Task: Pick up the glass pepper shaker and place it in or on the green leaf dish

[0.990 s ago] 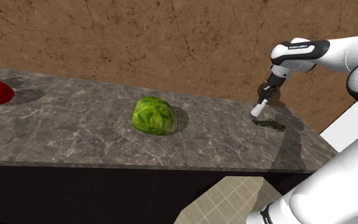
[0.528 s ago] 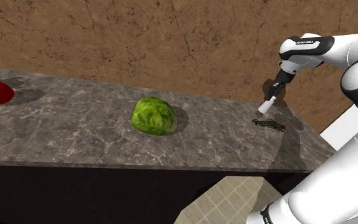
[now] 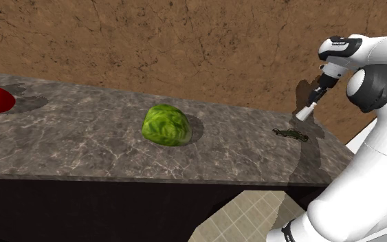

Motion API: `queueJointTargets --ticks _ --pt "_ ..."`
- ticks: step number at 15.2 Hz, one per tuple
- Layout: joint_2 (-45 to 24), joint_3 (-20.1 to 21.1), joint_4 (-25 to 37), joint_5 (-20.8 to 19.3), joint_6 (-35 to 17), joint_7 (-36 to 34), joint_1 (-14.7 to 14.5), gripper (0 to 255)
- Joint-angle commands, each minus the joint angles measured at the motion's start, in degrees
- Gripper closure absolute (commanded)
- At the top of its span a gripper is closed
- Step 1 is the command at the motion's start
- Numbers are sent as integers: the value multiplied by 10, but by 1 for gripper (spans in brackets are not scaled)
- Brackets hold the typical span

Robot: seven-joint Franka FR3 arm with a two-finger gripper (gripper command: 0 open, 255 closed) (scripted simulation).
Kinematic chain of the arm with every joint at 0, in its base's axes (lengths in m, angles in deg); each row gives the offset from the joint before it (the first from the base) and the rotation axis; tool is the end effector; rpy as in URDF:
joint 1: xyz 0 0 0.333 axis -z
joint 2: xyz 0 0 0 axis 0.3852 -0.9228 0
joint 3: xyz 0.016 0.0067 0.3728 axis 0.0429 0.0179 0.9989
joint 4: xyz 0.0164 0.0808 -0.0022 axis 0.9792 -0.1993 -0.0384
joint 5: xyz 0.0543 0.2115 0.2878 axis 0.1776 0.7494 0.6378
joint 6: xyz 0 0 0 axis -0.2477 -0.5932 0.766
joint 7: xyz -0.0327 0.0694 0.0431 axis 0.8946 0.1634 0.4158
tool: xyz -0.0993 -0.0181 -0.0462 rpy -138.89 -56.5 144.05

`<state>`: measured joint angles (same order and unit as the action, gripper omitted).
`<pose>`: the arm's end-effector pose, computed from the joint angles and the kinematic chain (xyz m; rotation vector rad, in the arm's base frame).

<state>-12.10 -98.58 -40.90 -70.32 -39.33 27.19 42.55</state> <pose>0.3357 -0.4918 0.5766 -3.0679 0.0689 0.0376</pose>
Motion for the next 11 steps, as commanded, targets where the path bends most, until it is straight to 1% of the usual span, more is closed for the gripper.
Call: queueJointTargets --ticks 1,11 --pt "-25 -6 34 16 16 32 29 255" --pt "-29 -1 -39 21 -59 38 22 255"
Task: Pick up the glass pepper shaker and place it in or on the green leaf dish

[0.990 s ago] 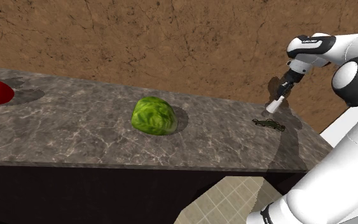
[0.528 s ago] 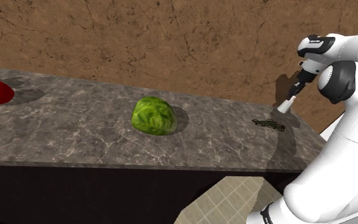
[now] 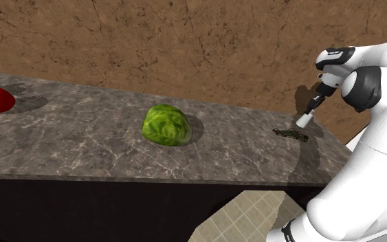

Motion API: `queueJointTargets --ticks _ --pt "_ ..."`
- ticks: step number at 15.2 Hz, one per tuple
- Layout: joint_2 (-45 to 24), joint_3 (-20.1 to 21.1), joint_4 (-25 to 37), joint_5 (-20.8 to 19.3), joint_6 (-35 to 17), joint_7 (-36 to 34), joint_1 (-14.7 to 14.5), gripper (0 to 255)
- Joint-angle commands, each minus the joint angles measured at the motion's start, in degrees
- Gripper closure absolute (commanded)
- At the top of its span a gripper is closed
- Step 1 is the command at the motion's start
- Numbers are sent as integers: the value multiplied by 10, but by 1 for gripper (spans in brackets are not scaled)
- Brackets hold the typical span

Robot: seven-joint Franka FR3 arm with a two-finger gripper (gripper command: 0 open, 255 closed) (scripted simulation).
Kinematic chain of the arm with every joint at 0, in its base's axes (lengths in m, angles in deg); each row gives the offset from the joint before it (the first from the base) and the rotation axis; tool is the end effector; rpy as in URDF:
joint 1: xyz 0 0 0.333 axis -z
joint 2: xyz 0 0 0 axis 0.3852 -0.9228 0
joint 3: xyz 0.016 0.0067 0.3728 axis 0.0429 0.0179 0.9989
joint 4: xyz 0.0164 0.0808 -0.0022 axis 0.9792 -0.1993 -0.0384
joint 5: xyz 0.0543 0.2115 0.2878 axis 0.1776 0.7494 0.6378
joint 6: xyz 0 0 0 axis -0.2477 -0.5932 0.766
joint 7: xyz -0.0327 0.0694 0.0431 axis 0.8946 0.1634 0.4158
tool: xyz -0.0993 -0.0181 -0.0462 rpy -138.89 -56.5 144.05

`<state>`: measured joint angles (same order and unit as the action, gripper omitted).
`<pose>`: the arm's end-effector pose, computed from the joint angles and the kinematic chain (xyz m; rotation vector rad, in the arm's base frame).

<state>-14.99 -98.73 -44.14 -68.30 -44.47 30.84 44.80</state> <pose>0.3254 -0.5139 0.5349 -3.0670 0.0657 0.0371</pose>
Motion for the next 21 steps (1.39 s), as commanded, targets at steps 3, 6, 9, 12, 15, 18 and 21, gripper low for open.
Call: queueJointTargets --ticks 3,6,9,12,15,18,21 --pt "-5 2 -25 4 -29 4 -1 255" --pt "-10 4 -42 9 -49 8 -1 255" --pt "-17 7 -58 15 -70 12 0 255" --pt "-21 8 -65 18 -80 14 1 255" --pt "-21 8 -65 18 -80 14 1 255" --pt "-21 8 -65 18 -80 14 1 255" --pt "-21 8 -65 18 -80 14 1 0"
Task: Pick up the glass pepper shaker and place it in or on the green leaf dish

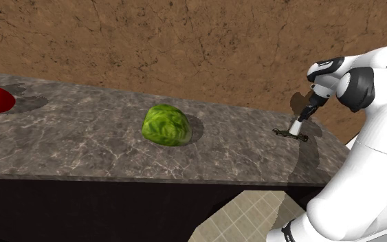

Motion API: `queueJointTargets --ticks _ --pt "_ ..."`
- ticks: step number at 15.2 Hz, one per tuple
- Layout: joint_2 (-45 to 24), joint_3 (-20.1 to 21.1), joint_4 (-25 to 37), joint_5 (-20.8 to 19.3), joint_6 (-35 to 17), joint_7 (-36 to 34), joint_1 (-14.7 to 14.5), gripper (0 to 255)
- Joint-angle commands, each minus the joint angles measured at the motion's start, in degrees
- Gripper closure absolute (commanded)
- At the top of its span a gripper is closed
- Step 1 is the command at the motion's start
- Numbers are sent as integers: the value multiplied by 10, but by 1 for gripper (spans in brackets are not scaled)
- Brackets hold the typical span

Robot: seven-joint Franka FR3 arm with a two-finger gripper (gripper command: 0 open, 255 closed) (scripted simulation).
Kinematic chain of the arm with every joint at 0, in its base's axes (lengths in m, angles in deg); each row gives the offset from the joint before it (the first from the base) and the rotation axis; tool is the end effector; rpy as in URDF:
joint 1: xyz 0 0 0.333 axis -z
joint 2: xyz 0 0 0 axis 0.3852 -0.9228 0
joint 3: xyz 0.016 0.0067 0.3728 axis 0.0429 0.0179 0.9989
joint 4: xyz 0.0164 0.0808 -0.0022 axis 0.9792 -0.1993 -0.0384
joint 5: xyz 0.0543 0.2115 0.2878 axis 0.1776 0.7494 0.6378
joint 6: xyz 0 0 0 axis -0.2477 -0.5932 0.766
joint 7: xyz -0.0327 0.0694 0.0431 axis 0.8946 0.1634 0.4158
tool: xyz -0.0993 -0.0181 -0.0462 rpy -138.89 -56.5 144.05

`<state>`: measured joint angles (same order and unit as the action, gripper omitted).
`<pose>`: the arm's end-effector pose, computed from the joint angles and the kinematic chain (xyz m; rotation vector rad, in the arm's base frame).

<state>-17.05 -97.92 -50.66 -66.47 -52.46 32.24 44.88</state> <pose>0.3278 -0.5159 0.4779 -3.0674 0.0658 0.0366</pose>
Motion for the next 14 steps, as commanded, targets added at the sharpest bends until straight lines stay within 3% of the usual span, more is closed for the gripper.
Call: queueJointTargets --ticks 1,3,7,14 --pt "0 0 0 0 0 0 0 0" --pt "0 0 0 0 0 0 0 0" --pt "10 -6 61 -11 68 -8 4 0" --pt "10 -6 61 -11 68 -8 4 0"
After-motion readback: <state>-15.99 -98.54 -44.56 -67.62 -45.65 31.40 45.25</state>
